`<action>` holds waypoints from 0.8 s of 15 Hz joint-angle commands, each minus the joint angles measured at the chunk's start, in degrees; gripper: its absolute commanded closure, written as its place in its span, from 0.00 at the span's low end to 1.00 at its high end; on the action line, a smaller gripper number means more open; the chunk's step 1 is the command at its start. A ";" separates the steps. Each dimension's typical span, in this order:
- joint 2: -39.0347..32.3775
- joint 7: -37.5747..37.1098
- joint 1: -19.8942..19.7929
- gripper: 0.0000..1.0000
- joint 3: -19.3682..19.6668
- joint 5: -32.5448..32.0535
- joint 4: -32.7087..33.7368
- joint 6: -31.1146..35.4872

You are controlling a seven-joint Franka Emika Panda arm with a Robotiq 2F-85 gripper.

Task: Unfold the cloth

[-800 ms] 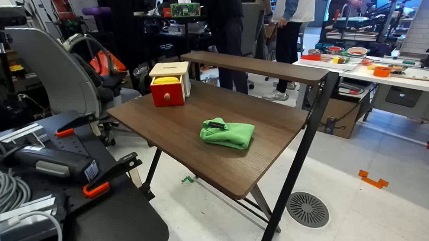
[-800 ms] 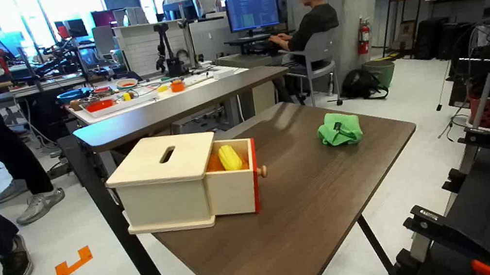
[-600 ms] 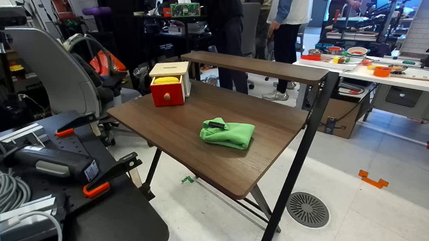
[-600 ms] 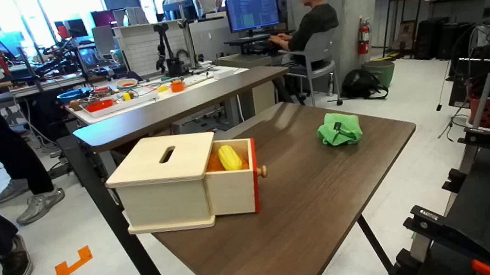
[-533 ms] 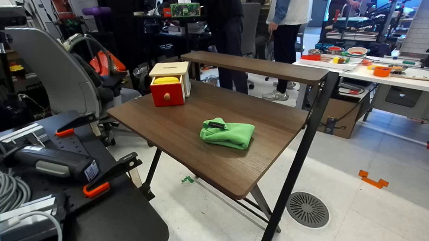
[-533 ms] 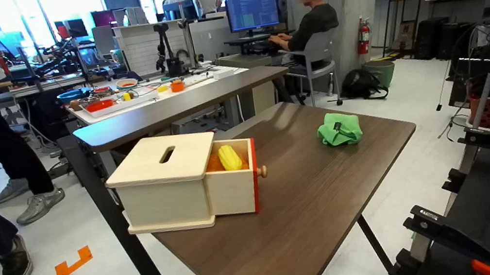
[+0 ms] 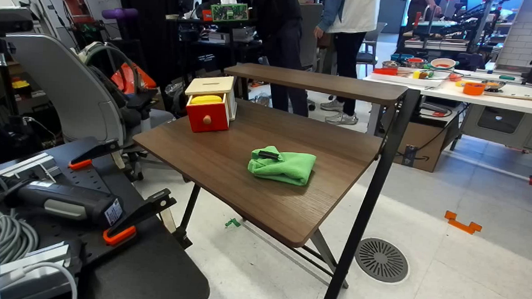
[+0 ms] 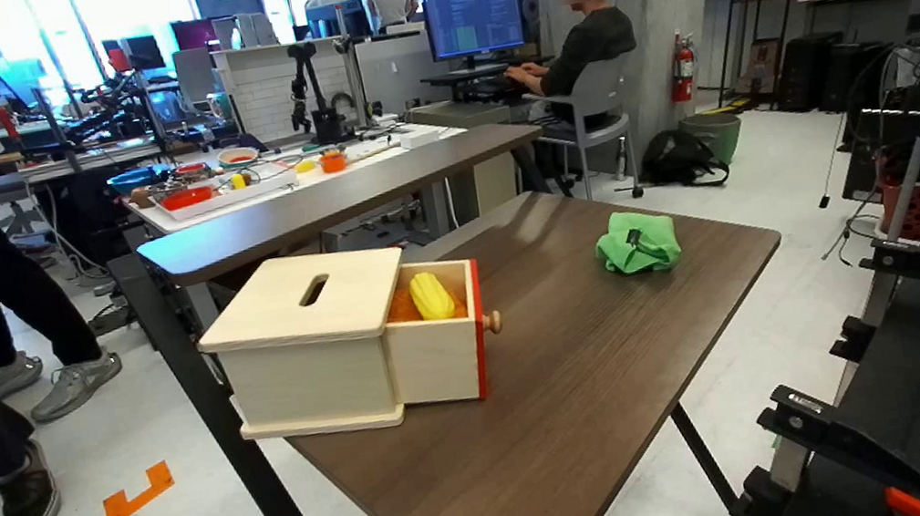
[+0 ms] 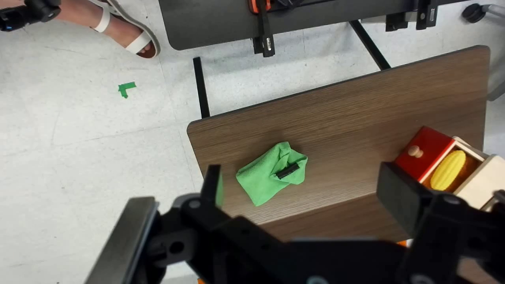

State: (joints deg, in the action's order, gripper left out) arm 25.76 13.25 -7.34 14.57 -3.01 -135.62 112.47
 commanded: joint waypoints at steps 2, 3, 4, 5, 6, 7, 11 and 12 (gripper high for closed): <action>-0.11 0.27 -0.68 0.00 -0.59 0.31 0.12 -0.13; -0.11 0.27 -0.68 0.00 -0.59 0.31 0.12 -0.13; -0.52 -1.50 -0.77 0.00 -1.03 0.49 -0.29 2.05; -1.54 -4.35 -0.88 0.00 -1.65 0.96 -1.20 4.94; -2.69 -6.36 -0.70 0.00 -2.01 1.67 -1.98 7.55; -4.08 -10.52 -0.89 0.00 -2.86 2.27 -3.44 12.88; -14.27 -23.39 -0.60 0.00 -6.36 4.93 -6.49 31.36; -17.48 -26.64 -0.52 0.00 -7.24 5.30 -6.82 35.60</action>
State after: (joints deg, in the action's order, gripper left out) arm 16.53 -5.61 -7.34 10.06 0.52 -142.25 137.79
